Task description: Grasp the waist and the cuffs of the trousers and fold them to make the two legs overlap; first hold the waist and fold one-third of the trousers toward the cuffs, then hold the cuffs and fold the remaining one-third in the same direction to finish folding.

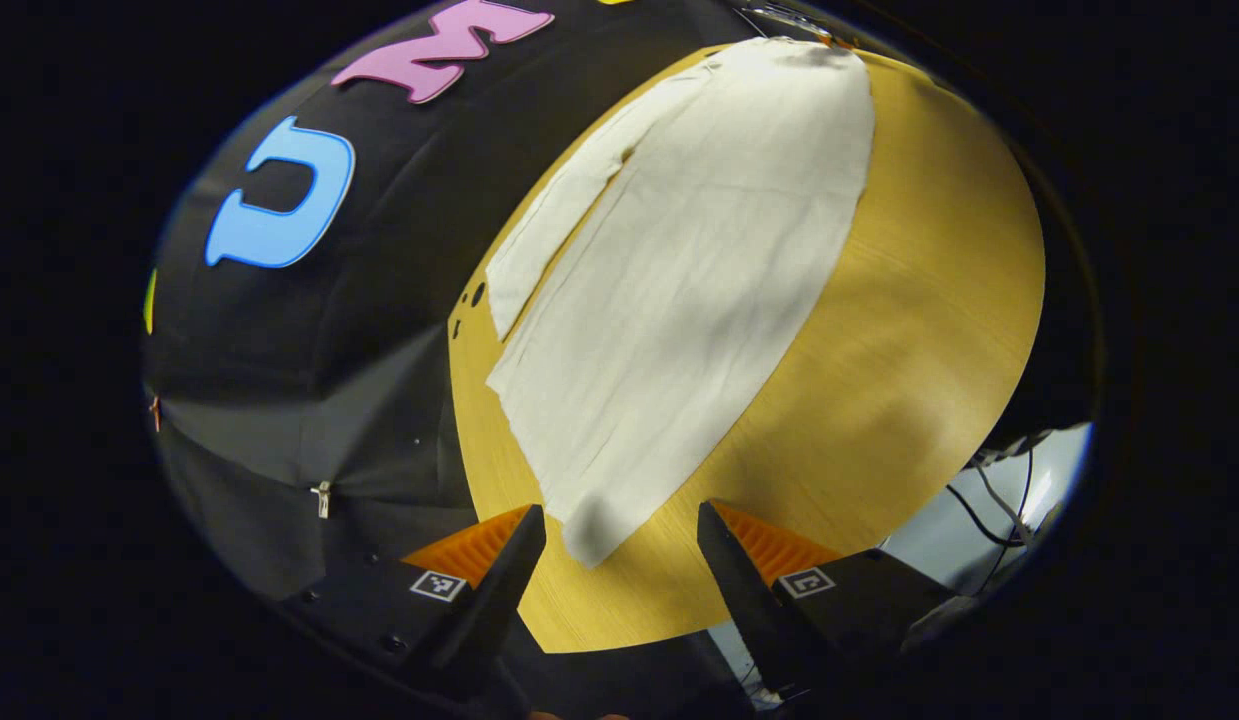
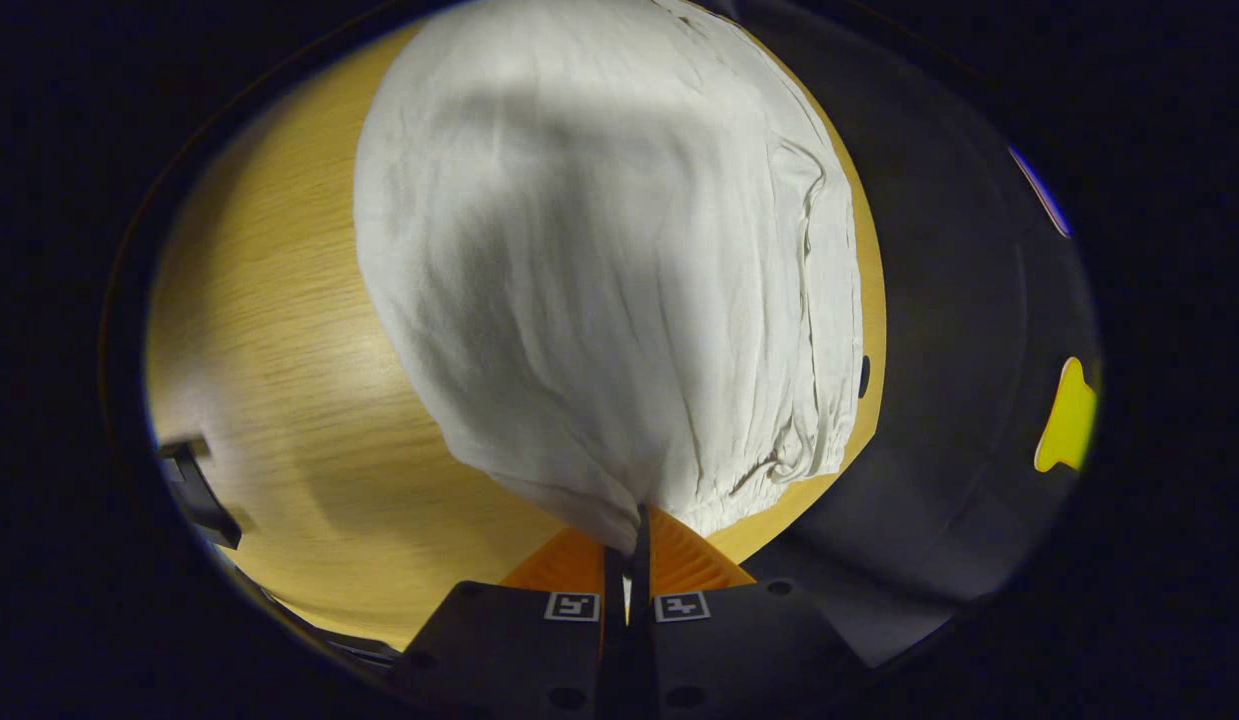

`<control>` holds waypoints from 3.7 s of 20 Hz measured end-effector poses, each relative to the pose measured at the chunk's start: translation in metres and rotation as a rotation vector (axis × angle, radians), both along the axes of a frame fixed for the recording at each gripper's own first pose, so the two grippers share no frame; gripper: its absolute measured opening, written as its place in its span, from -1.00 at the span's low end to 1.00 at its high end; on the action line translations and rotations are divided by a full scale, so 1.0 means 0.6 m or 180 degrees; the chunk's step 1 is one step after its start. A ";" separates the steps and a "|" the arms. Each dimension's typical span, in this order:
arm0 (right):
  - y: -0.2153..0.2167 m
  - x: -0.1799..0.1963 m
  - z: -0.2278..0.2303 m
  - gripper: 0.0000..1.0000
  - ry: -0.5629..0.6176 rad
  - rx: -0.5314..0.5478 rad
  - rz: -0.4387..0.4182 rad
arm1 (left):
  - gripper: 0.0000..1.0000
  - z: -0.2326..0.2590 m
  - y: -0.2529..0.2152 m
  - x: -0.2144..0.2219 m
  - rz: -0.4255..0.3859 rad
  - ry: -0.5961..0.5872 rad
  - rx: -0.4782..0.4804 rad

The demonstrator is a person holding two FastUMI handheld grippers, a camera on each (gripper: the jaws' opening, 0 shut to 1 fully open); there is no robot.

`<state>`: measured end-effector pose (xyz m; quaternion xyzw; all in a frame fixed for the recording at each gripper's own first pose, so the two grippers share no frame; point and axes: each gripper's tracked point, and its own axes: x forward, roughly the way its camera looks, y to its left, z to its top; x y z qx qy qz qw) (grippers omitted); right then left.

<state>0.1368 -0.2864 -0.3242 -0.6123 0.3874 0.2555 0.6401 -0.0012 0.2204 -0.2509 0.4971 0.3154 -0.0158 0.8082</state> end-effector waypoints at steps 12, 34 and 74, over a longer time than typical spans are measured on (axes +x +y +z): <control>-0.003 0.001 0.000 -0.90 -0.0010 -0.0027 0.0081 | 0.61 0.004 0.029 0.133 -0.0779 0.1062 0.0753; -0.011 0.007 0.013 -0.90 -0.0136 0.0200 0.0001 | -0.89 -0.017 0.022 0.119 -0.0374 0.0846 0.0195; 0.034 0.437 0.199 0.12 -0.1354 0.3773 -0.3464 | -0.43 0.278 -0.072 0.677 0.1292 -0.1260 -0.3762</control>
